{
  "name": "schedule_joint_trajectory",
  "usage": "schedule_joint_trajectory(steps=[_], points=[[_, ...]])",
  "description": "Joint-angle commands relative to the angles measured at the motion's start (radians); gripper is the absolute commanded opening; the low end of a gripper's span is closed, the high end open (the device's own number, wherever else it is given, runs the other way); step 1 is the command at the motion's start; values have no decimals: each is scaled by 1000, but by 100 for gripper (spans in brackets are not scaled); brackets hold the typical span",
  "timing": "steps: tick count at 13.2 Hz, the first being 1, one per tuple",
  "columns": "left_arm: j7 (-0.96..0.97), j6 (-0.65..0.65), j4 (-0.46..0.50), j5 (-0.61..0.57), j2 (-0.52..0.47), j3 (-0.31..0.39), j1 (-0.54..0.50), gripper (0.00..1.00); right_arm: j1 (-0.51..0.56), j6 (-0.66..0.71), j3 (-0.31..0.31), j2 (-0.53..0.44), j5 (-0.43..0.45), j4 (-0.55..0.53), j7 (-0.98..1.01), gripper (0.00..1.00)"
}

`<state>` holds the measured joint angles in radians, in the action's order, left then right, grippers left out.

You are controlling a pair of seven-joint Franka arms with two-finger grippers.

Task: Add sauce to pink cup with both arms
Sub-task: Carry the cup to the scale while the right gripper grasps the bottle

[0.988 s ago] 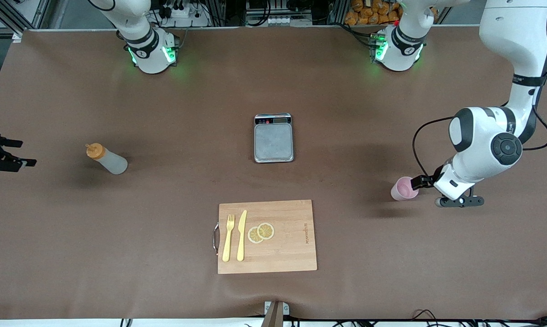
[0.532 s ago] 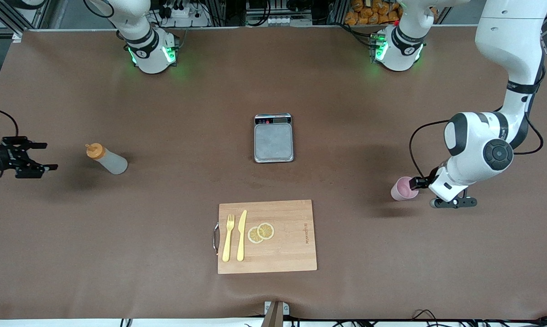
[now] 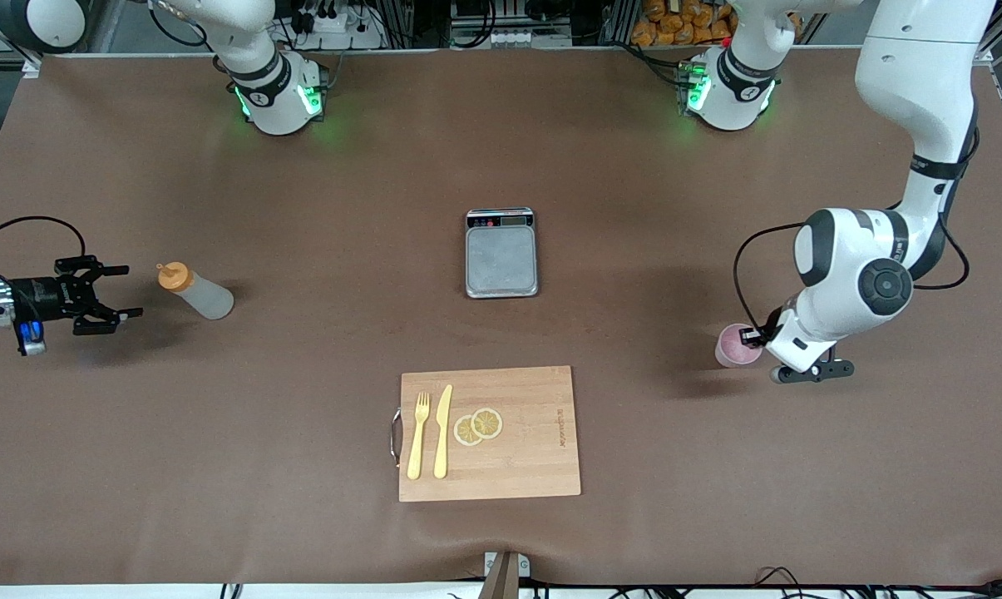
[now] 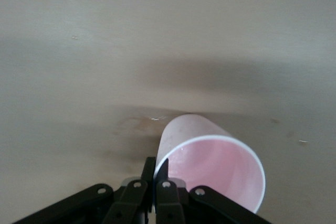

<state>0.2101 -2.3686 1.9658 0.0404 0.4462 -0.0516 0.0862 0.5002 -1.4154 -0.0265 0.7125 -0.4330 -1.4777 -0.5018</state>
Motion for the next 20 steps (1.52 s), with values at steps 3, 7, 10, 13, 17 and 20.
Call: schedule_joint_trajectory(steps=[3, 7, 10, 13, 17, 20], points=[[194, 78, -7, 23, -87, -155, 13, 0, 18, 13, 17, 51, -52, -4, -15, 100], [513, 111, -27, -5, -119, -348, 27, 0, 8, 13, 20, 73, -95, -55, -3, 100], [681, 109, -56, -25, -109, -364, 157, 0, -2, 12, 22, 88, -101, -72, 6, 100], [837, 109, -107, -66, -80, -367, 259, 0, -12, 13, 23, 93, -124, -102, 57, 100], [940, 103, -136, -111, -35, -361, 366, 0, -14, 15, 23, 93, -125, -115, 60, 100], [1035, 62, -134, -171, 9, -364, 400, 0, -23, 15, 25, 93, -135, -138, 75, 100]])
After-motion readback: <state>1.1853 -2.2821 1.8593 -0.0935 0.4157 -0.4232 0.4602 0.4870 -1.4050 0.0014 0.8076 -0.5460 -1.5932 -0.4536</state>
